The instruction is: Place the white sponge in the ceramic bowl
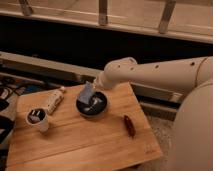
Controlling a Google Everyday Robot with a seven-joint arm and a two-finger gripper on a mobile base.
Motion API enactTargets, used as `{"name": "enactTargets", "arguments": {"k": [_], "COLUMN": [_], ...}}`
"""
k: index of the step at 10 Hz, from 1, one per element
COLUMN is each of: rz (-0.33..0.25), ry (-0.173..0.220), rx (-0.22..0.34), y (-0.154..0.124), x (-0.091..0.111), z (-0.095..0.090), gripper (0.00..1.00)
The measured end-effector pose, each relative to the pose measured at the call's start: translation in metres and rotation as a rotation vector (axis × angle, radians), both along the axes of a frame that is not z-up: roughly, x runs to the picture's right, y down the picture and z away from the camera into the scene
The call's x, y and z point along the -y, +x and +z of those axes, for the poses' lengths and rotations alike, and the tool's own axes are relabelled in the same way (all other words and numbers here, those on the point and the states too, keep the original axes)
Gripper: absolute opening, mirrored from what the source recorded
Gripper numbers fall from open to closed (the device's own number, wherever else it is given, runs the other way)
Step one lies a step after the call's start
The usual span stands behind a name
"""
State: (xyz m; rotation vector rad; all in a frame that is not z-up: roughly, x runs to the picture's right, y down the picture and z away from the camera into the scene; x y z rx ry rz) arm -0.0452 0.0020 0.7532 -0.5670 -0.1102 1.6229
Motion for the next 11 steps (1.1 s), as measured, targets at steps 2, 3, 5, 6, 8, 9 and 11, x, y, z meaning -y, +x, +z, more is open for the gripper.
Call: {"name": "enactTargets", "arguments": {"k": [2,3,5,6,8,9,11], "rz": [0.003,0.001,0.0,0.001,0.0,-0.001,-0.001], "ry": [-0.002,-0.002,-0.002,-0.002,-0.003,-0.003,-0.003], "rx": [-0.001,0.0,-0.001,-0.001,-0.001,0.0,-0.001], "y": [0.0,-0.001,-0.0005,0.0001,-0.0001,-0.0007,-0.0003], "x": [-0.0015,-0.0013,-0.0038,-0.0046,-0.0061,-0.0067,-0.0079], "z": [0.0002,-0.0004,0.0008,0.0013,0.0018,0.0017,0.002], "gripper": [0.24,0.32,0.44,0.44,0.44,0.44,0.44]}}
